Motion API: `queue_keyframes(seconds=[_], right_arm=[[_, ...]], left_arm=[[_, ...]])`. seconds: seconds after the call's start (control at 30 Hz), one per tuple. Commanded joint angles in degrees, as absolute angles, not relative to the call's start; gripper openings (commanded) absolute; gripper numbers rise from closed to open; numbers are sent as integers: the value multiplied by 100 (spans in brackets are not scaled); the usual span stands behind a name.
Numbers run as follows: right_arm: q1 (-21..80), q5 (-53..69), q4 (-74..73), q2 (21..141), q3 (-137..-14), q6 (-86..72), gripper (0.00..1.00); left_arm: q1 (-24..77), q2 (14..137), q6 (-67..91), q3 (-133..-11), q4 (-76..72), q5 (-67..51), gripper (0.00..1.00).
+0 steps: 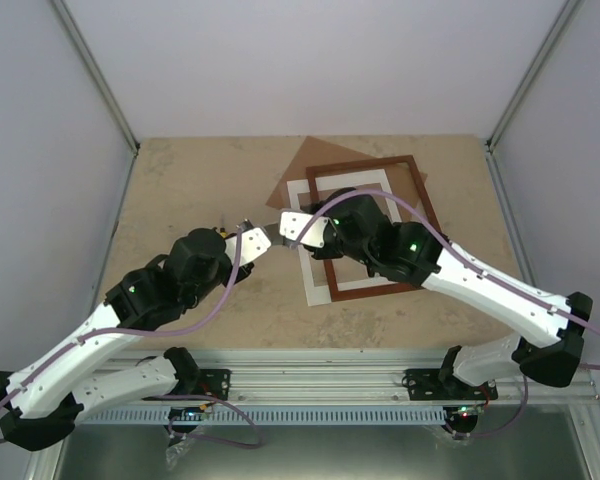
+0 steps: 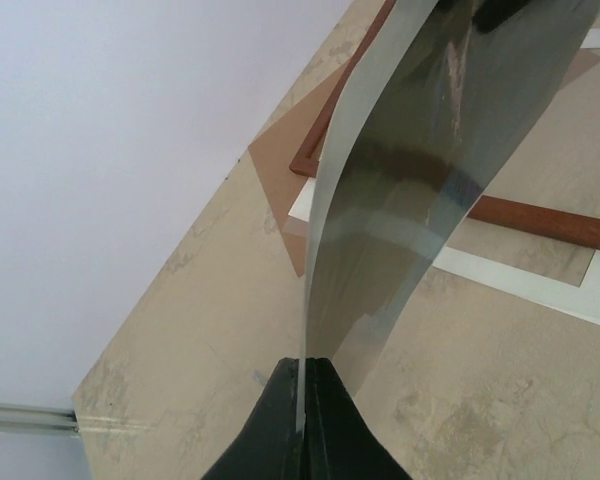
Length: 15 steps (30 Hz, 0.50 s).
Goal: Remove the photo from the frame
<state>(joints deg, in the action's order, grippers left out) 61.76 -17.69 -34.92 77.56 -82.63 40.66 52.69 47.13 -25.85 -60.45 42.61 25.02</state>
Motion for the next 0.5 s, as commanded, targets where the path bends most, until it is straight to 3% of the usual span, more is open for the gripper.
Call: queue_keyframes(seconds=[0.0,0.2,0.37,0.47], right_arm=[[6029,-1413,-3760,8044,-8688,3917,38],[5996,-1228,-3998,8416,-9058,3779,24],[5995,-1116,-4228,8546,-9284,3717,1],[5994,-1112,-4270,8548,-9324,3631,0]], left_arm=[[5343,4599,-2694,-5948,4029,2615,0],[5370,4536,-2718,-5888,3966,2652,0],[5370,4442,-2681,-5881,3906,2678,0],[5370,4340,-2673,-5874,3833,2755,0]])
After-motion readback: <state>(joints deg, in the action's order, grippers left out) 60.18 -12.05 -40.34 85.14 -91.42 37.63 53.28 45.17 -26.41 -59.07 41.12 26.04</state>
